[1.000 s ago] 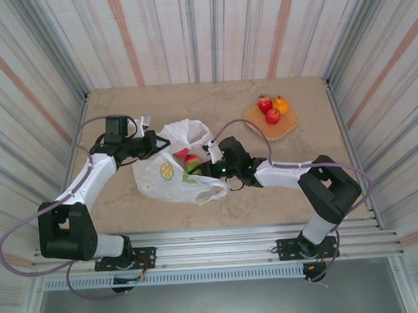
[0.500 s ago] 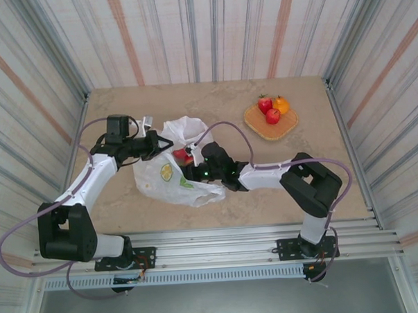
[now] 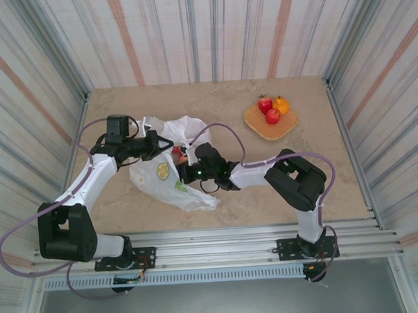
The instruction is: Place the fruits into the plastic bag
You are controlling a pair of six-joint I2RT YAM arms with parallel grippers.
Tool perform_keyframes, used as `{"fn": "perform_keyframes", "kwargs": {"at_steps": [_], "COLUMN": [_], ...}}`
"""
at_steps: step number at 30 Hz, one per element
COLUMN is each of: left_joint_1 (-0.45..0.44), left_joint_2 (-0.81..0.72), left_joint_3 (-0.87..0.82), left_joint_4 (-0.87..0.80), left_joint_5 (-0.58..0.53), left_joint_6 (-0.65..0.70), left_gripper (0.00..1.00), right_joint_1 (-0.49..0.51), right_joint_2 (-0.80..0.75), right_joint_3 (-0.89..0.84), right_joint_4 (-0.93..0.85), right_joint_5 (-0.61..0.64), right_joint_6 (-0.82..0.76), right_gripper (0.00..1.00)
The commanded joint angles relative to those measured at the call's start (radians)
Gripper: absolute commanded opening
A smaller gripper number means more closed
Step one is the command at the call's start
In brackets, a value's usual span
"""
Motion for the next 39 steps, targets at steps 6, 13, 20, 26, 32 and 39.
{"fn": "perform_keyframes", "kwargs": {"at_steps": [6, 13, 20, 26, 32, 39], "left_joint_1": [0.009, 0.014, 0.018, 0.021, 0.022, 0.023], "left_joint_2": [-0.020, -0.016, -0.016, -0.014, -0.010, -0.005], "left_joint_3": [0.018, 0.017, 0.017, 0.013, 0.013, 0.013], "left_joint_4": [-0.005, -0.013, -0.016, -0.011, -0.010, -0.007], "left_joint_5": [0.024, 0.010, -0.006, -0.010, -0.008, -0.006], "left_joint_6": [-0.003, 0.005, 0.009, 0.008, 0.003, -0.001], "left_gripper": [0.00, 0.00, 0.00, 0.00, 0.00, 0.00], "right_joint_1": [0.007, -0.002, -0.009, -0.016, -0.074, -0.142], "right_joint_2": [-0.087, -0.195, -0.386, -0.553, -0.632, -0.475], "right_joint_3": [-0.046, -0.109, -0.179, -0.265, -0.328, -0.313], "right_joint_4": [-0.044, -0.110, -0.359, -0.481, -0.583, -0.460], "right_joint_5": [0.022, 0.055, 0.213, 0.426, 0.571, 0.312], "right_joint_6": [-0.029, -0.068, -0.167, -0.162, -0.022, 0.006], "right_gripper": [0.88, 0.91, 0.91, 0.91, 0.90, 0.87]}}
